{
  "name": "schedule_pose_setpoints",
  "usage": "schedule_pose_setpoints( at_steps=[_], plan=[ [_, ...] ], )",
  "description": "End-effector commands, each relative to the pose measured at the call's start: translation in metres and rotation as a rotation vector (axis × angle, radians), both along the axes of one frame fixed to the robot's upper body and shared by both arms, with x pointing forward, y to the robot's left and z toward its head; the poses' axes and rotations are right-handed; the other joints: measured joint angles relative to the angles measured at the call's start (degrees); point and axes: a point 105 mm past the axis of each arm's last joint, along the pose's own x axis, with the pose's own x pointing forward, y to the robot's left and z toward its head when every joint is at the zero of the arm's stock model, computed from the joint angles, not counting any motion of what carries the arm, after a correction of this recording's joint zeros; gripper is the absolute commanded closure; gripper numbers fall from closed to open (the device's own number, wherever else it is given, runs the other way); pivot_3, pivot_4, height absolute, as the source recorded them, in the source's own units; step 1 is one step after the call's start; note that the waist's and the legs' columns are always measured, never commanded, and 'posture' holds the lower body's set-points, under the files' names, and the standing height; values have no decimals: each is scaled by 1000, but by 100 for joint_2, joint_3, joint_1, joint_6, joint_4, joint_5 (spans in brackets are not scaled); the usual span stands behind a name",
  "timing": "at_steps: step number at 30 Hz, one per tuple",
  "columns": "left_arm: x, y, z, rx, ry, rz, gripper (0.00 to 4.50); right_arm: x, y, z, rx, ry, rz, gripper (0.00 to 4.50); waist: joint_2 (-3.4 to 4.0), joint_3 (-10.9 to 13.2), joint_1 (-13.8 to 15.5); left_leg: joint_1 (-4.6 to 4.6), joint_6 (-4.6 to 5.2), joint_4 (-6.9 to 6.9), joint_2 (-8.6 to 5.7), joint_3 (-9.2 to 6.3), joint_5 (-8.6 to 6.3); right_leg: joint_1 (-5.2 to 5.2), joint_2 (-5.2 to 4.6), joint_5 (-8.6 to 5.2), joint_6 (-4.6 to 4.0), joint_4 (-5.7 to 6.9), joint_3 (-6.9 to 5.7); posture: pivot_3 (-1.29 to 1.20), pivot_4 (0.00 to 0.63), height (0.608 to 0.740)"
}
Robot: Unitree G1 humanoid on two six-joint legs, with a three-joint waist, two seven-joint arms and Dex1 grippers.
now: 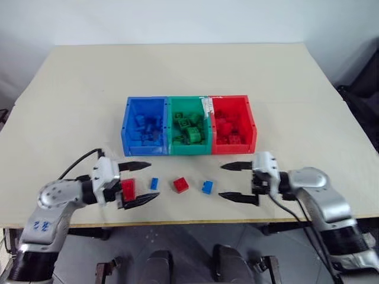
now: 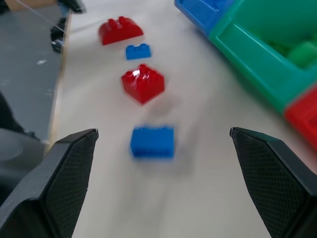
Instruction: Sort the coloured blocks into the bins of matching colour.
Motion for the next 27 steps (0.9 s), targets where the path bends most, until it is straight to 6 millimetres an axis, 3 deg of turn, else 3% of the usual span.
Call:
schedule_pose_setpoints(
  at_steps=[1, 3, 6, 13, 15, 18, 20, 27],
  plan=[
    [-11, 4, 11, 4, -51, 2, 0, 5, 8, -13, -52, -12, -27, 53, 0, 0, 36, 0, 1, 0, 0, 0, -2, 0, 0, 0, 0, -1, 0, 0, 150, 740],
    [-15, 6, 11, 3, -50, 23, 0, 7, 10, -21, -74, -10, -34, 53, 0, 0, 89, -12, 8, 12, -2, -4, -7, -1, -1, 0, 0, -3, -3, 0, 150, 740],
    [-19, 6, 12, -2, -51, 42, 0, 7, 14, -27, -82, 5, -31, 681, -2, -1, 100, -19, 19, 42, -2, -1, -27, 2, -1, 2, 3, 0, 0, 0, 150, 740],
    [-24, 3, 14, -14, -61, 46, 0, 1, 15, -28, -85, 2, -7, 3042, -2, -1, 53, -18, 20, 43, -1, -1, -30, 3, 1, 2, 3, 1, -1, 0, 150, 740],
    [-24, 5, 16, -24, -71, 63, 0, 2, 18, -16, -51, -20, 8, 3044, -2, -1, 40, -18, 21, 43, -1, -1, -31, 3, 1, 2, 3, 0, -1, 0, 150, 740],
    [-21, 22, 18, -67, -84, 192, 0, 7, 45, 38, 119, -53, 53, 3044, 2, 1, -24, -19, 22, 43, 1, -1, -32, 2, 1, 2, 3, 0, -1, 0, 150, 740],
    [-22, 31, 16, -83, -85, 263, 0, 11, 61, 60, 176, -54, 63, 3044, 3, 2, -127, -18, 18, 43, 12, 8, -33, -6, 7, 3, 2, 5, 5, 0, 150, 740],
    [-41, 61, -4, -111, -51, 491, 0, 45, 140, 102, 224, -103, 2, 3044, 2, 1, -150, -18, 9, 41, 20, 9, -49, -19, 14, -2, -7, 13, 3, 0, 150, 740]
  ],
)
